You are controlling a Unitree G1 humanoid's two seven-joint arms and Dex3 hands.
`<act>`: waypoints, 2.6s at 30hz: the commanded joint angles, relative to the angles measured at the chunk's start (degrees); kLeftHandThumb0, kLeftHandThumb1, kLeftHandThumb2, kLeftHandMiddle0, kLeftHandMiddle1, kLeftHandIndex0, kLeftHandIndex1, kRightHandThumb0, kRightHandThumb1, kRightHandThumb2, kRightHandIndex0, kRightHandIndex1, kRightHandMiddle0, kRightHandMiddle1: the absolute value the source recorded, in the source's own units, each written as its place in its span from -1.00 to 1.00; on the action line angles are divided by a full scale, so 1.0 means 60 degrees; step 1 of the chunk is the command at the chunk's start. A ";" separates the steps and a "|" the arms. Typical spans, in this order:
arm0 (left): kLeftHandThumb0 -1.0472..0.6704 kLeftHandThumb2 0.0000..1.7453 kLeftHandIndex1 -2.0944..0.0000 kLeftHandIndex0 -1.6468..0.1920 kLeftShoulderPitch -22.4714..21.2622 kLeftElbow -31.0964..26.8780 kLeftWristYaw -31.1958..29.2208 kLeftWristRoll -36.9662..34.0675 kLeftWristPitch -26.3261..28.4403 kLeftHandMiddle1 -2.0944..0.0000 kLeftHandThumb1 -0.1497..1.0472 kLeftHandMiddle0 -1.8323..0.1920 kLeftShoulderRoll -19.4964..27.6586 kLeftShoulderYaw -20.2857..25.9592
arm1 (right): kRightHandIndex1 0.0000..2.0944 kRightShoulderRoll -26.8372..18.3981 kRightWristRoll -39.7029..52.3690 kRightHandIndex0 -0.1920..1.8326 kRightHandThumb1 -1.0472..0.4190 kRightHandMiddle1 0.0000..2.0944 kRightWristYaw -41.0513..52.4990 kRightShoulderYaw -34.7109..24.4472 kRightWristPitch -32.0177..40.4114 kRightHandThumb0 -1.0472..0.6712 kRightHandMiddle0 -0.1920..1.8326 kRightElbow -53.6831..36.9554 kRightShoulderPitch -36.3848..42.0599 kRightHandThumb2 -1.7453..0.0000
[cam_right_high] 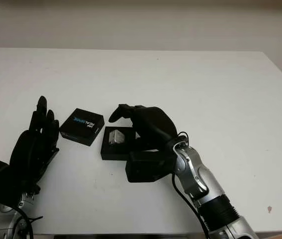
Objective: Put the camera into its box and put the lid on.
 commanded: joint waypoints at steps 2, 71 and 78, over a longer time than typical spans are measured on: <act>-0.69 -0.44 1.00 1.00 0.0003 -0.0035 0.0015 -0.0006 -0.0013 1.00 1.00 1.00 -0.0017 -0.0004 | -0.66 -0.0013 -0.0220 -0.36 -0.86 0.06 -0.0218 0.0039 -0.0048 -0.48 -0.41 -0.0001 -0.0078 0.93; -0.68 -0.44 1.00 1.00 0.0067 -0.0090 -0.0042 -0.0014 -0.0017 1.00 1.00 1.00 0.0003 -0.0037 | 0.44 0.1204 0.2508 -0.75 -0.87 0.60 -0.2025 -0.1126 -0.1721 -0.19 -0.45 0.1835 -0.0524 0.93; -0.68 -0.44 1.00 1.00 0.0070 -0.0156 -0.0012 -0.0031 0.0057 1.00 1.00 1.00 -0.0029 -0.0042 | 0.36 0.1547 0.4637 -0.83 -0.87 0.63 0.0272 -0.1751 0.0511 -0.24 -0.45 0.1024 -0.0354 0.94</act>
